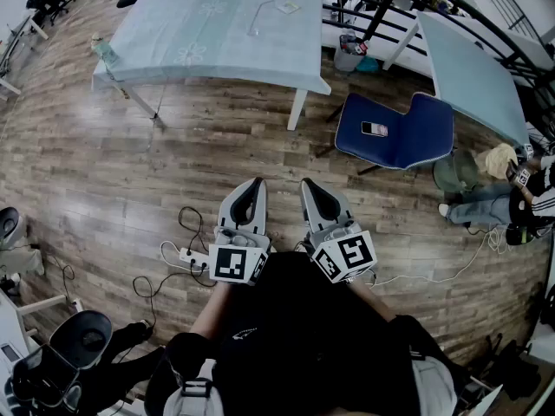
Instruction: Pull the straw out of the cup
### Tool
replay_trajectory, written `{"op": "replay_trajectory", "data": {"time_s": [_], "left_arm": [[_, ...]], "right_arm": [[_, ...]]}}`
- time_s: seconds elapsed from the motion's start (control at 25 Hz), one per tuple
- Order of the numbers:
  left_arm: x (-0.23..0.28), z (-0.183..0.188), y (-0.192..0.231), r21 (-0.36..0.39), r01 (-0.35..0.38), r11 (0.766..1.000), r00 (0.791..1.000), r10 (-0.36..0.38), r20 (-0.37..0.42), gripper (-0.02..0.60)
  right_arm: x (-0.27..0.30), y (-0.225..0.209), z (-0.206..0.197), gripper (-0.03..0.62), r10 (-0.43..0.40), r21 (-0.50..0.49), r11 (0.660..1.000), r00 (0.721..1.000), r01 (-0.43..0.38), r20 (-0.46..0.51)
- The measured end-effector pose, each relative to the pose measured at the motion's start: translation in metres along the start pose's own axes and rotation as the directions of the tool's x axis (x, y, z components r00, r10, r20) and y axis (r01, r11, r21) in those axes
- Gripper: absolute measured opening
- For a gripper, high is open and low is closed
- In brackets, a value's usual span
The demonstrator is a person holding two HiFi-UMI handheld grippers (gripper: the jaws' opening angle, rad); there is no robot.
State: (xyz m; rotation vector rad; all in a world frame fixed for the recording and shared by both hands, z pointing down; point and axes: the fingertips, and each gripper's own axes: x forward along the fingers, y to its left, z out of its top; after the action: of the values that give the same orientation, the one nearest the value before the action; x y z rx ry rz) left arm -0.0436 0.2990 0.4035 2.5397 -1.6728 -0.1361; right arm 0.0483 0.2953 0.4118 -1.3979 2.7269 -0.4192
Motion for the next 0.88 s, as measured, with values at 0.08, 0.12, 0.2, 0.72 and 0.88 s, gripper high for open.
{"op": "replay_trajectory", "data": {"time_s": [0.08,0.12,0.2,0.72,0.88], "left_arm": [[0.009,-0.009,-0.027,-0.024,-0.018,1.0,1.0,0.018,0.008,0.015],[0.012,-0.014,-0.041,-0.033,-0.031,0.999,0.999,0.031,0.007,0.015],[0.013,-0.027,-0.067,-0.05,-0.067,0.997,0.998,0.066,-0.008,0.015],[-0.038,-0.034,-0.117,-0.016,-0.247,0.969,0.969,0.247,0.0,0.015],[-0.054,-0.031,-0.104,-0.034,-0.316,0.948,0.949,0.316,0.007,0.015]], "right_arm": [[-0.022,-0.02,0.009,0.008,0.003,-0.061,0.998,1.0,-0.003,-0.005],[-0.034,-0.03,0.011,0.008,0.006,-0.086,0.996,1.0,-0.007,-0.011],[-0.059,-0.045,0.006,0.008,0.013,-0.106,0.994,0.999,-0.016,-0.032],[-0.11,-0.047,-0.012,0.008,0.176,-0.105,0.977,0.981,-0.184,-0.081],[-0.108,-0.038,-0.01,0.008,0.203,-0.123,0.97,0.976,-0.211,-0.073]]}}
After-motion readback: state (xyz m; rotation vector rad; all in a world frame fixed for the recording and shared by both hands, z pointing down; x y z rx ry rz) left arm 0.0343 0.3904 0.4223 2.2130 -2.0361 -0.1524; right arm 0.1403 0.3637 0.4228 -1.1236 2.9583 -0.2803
